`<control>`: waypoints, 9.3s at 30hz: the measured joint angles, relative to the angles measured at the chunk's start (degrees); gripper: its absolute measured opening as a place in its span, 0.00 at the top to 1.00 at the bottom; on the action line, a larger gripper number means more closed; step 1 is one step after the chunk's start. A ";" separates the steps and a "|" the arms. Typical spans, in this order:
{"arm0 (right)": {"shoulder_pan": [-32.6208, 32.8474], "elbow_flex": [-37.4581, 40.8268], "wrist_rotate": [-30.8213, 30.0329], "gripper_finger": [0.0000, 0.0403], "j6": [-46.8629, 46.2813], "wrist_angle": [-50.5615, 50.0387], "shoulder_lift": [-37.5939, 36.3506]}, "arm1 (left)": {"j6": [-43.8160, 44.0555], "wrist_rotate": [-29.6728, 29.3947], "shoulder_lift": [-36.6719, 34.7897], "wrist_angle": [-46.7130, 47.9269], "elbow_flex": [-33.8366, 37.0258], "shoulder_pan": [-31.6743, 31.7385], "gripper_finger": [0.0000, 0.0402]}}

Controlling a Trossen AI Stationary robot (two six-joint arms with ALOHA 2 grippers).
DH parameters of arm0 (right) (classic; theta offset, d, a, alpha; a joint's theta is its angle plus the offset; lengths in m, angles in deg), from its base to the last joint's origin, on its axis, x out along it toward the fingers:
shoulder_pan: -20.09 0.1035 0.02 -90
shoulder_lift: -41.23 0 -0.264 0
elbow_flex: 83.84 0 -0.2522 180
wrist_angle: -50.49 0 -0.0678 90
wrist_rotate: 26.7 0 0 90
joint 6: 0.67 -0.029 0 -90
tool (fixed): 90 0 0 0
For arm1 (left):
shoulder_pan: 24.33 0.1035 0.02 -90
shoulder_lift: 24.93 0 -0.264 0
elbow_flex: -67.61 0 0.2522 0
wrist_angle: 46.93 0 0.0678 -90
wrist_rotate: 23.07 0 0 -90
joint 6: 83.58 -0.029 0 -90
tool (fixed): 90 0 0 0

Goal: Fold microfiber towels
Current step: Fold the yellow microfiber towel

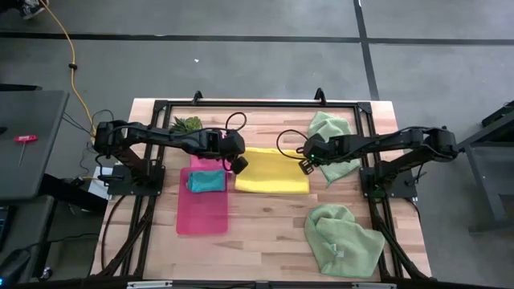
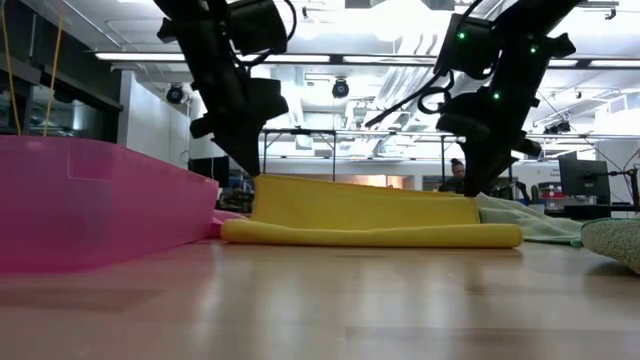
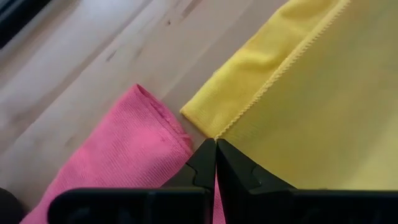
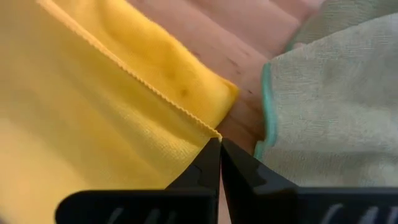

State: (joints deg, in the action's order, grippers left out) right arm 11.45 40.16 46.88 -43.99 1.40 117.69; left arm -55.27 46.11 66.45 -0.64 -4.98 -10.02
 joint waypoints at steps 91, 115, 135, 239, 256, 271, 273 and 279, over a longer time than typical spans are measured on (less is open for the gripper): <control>7.61 0.00 13.41 0.47 17.70 4.57 -10.44 | -35.39 12.86 5.49 -6.87 5.81 -15.11 0.64; 7.56 0.00 13.39 0.47 17.72 5.22 -10.44 | -32.16 9.86 4.18 -3.17 0.16 -15.21 0.64; 7.56 0.00 13.37 0.47 17.82 5.22 -10.44 | 1.37 27.93 4.18 21.05 -3.82 -22.71 0.64; 17.40 -0.02 18.14 0.47 40.85 7.95 11.41 | -32.89 12.70 7.68 -9.94 8.37 -16.09 1.00; 17.40 -0.11 14.04 0.75 36.78 8.76 13.23 | -28.17 12.83 7.70 -9.59 8.37 -16.51 1.00; 17.39 -0.15 32.70 0.99 29.02 8.10 10.13 | -13.10 26.55 5.57 -5.05 8.44 -20.76 1.00; 17.33 -0.13 36.44 1.00 27.49 8.02 8.04 | -10.71 30.12 3.77 -4.62 8.41 -20.73 1.00; 15.69 0.00 37.95 1.00 22.04 7.29 0.03 | -6.89 35.40 -2.08 -2.89 8.47 -19.13 1.00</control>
State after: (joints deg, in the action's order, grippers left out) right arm 27.14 40.16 84.83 -21.96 8.69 117.72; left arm -62.16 81.52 64.37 -3.53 3.49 -29.15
